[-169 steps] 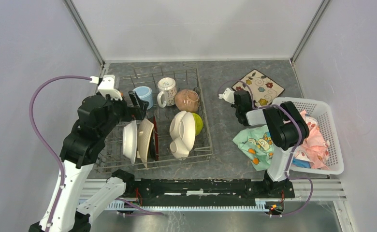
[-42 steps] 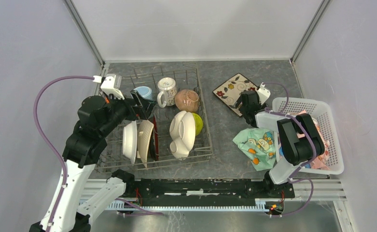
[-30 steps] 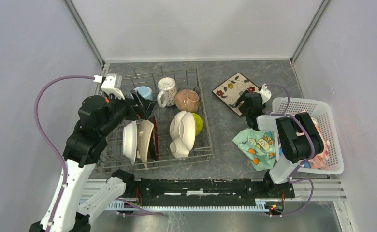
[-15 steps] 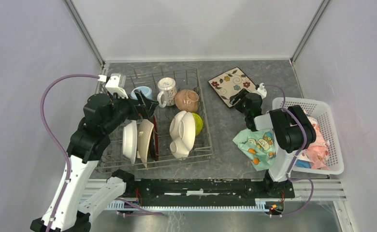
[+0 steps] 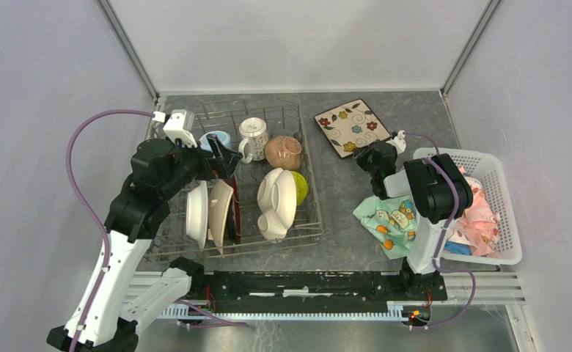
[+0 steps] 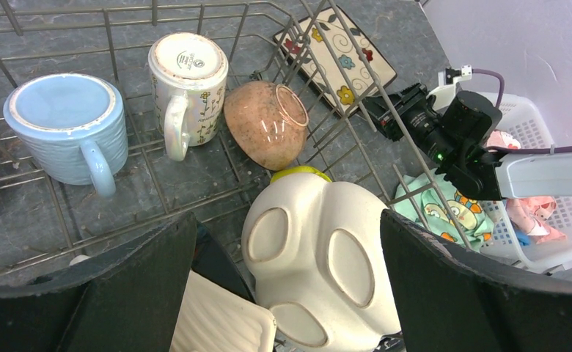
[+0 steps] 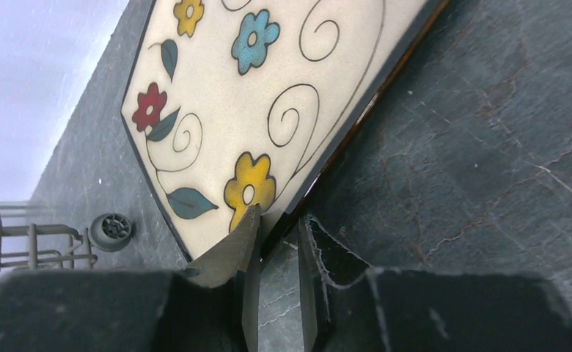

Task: Load the mixed dishes into the dish rack
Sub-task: Pick up the plate at the center of the board.

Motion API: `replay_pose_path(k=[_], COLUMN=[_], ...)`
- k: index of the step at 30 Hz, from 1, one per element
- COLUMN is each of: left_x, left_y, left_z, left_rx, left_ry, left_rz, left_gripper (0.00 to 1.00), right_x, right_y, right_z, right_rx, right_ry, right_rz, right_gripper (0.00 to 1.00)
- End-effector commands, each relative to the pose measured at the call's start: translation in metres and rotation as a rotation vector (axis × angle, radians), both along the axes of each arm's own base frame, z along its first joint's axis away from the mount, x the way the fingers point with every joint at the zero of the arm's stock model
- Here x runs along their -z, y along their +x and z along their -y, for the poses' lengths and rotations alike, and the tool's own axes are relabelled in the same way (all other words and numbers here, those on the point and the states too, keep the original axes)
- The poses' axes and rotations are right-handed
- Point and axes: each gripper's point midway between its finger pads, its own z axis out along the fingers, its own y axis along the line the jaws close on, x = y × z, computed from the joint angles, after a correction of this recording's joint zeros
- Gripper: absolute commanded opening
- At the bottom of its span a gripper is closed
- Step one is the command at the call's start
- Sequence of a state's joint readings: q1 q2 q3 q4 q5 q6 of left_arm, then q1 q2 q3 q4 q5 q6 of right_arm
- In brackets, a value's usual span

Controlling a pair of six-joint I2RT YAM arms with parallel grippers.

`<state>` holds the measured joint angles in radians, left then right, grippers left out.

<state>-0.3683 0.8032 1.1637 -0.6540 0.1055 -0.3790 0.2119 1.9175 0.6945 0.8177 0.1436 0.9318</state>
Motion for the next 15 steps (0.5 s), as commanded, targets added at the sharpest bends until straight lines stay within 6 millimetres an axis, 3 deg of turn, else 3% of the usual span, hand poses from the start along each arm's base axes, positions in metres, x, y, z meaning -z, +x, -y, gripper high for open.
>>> replay_pose_path(k=[1,6,10,15], left_x=[-0.018,-0.018,-0.018,-0.02], left_y=[0.004,0.006,0.007,0.009], left_z=[0.002,0.003,0.006,0.004], left_rx=[-0.004,-0.005,0.01,0.002], left_ry=[-0.028,-0.033,-0.03,-0.014], left_rz=[0.052,0.049,0.047,0.058], left_gripper=[1.0,1.0,1.0,1.0], right_x=[-0.023,-0.048,-0.062,-0.074], right_y=[0.015,0.02,0.022,0.01], right_z=[0.002,0.004,0.005,0.015], right_rx=[0.034,0.064,0.043,0.035], right_ry=[0.048,0.1,0.083,0.061], right_rz=[0.095,0.175,0.192,0.194], right_gripper=[0.18,0.0,0.0,0.0])
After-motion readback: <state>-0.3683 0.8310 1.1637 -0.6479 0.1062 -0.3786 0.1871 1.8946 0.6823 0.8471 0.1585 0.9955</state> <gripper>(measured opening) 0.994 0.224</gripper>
